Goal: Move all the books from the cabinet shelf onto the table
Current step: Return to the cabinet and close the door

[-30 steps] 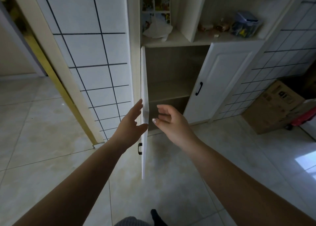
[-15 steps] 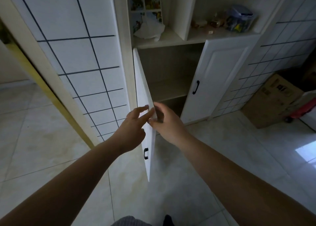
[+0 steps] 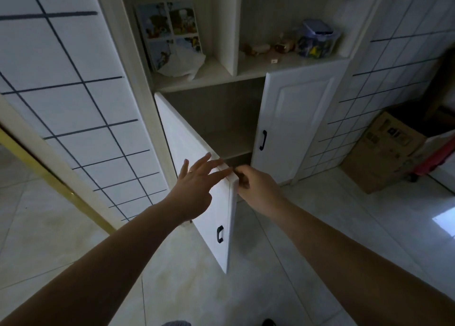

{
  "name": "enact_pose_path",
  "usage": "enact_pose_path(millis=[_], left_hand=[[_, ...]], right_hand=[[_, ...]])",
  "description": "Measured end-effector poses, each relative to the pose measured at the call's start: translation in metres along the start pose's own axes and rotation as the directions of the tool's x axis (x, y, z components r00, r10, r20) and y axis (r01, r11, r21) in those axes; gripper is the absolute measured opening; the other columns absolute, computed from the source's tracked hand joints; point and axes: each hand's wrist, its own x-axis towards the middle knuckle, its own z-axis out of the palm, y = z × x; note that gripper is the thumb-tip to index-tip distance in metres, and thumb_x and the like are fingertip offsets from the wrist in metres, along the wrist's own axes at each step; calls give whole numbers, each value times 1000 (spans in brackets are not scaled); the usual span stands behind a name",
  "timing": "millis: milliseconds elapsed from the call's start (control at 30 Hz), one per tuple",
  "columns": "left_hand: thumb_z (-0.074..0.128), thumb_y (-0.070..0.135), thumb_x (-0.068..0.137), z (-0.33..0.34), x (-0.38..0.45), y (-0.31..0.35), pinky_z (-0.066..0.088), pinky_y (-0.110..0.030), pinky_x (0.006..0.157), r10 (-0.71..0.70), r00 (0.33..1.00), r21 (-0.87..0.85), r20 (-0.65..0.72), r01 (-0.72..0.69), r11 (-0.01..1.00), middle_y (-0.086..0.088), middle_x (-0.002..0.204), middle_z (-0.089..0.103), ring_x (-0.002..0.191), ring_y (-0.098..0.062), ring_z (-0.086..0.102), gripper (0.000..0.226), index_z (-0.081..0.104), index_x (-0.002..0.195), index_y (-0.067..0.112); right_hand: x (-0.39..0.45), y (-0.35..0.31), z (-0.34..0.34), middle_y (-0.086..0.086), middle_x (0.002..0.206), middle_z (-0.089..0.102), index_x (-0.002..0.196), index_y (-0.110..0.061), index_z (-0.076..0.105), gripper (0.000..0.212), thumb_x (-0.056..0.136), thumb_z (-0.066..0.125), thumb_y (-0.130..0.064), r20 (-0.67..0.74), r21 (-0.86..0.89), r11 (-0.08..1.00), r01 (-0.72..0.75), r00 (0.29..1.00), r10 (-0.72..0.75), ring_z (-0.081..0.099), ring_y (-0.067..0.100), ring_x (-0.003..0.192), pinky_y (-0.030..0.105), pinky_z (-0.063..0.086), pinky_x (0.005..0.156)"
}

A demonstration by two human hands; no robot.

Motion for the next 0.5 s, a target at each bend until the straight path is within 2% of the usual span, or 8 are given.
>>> enact_pose_path(millis=[200,300,400,500], left_hand=[[44,0,90,10,55,41,-16,-46,110,-53,998,36,-32,54,998,3,161,9,148,-20,-7,71,21,148,34],[44,2,91,13,79,59,-13,-50,112,-85,995,55,-54,87,995,1,160,11,148,-23,-2,70,21,148,33],[47,6,91,12,97,69,-9,-60,112,-109,991,118,-75,117,986,2,159,18,148,-23,6,68,22,147,36],[47,11,92,11,121,79,-13,-61,109,-136,986,161,-97,151,975,4,158,19,148,-22,10,65,21,147,36]], right_hand=[[26,41,-40,-1,130,60,130,-21,47,46,88,62,-31,-3,9,1000,-4,1000,4,58,21,117,32,44,100],[46,56,-58,-1,124,63,126,-21,52,41,88,60,-35,-69,17,999,27,997,-25,62,20,111,25,44,91],[64,68,-75,0,116,67,121,-19,56,34,91,56,-35,-81,-66,996,63,994,-69,64,20,102,24,45,86],[85,84,-97,0,111,68,119,-21,57,31,93,52,-37,-39,-194,974,116,991,-126,65,20,96,28,50,86]])
